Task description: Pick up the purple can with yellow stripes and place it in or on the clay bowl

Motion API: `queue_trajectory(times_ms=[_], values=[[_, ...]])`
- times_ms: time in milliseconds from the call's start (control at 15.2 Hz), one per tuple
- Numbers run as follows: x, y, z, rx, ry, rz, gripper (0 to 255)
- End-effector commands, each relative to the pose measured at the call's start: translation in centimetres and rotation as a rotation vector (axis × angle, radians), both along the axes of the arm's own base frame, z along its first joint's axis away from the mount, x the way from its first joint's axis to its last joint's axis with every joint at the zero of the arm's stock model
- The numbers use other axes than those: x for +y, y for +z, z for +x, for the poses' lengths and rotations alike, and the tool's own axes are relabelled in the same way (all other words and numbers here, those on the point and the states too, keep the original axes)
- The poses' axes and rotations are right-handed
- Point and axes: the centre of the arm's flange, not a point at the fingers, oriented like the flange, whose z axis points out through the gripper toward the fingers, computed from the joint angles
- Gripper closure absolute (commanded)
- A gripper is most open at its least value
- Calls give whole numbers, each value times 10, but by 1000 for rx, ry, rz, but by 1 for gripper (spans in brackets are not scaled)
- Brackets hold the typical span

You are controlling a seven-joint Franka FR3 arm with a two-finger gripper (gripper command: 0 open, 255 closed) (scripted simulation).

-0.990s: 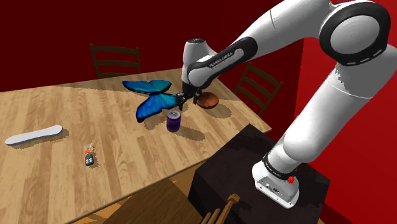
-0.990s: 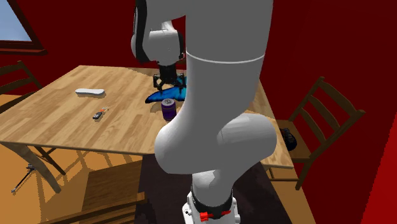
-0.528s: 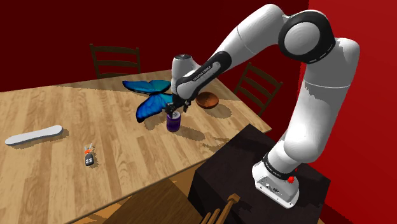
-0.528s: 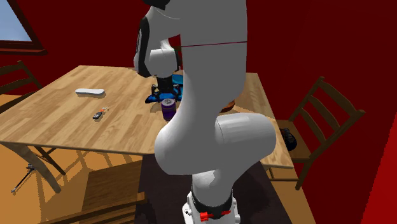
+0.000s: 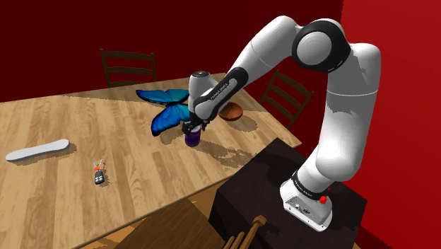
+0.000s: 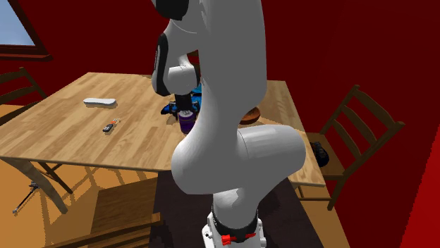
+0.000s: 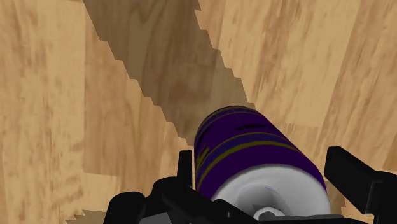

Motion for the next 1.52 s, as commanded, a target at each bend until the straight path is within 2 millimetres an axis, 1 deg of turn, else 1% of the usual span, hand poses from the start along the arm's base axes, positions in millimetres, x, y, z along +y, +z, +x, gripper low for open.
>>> queue_trajectory(times_ms=[0,462,528,1122,1452], values=[[0,-5,1,-1,0,0,0],[0,-5,1,0,0,0,0],[0,-5,1,0,0,0,255],[0,-5,1,-1,0,0,255],[0,22,1,-1,0,0,255]])
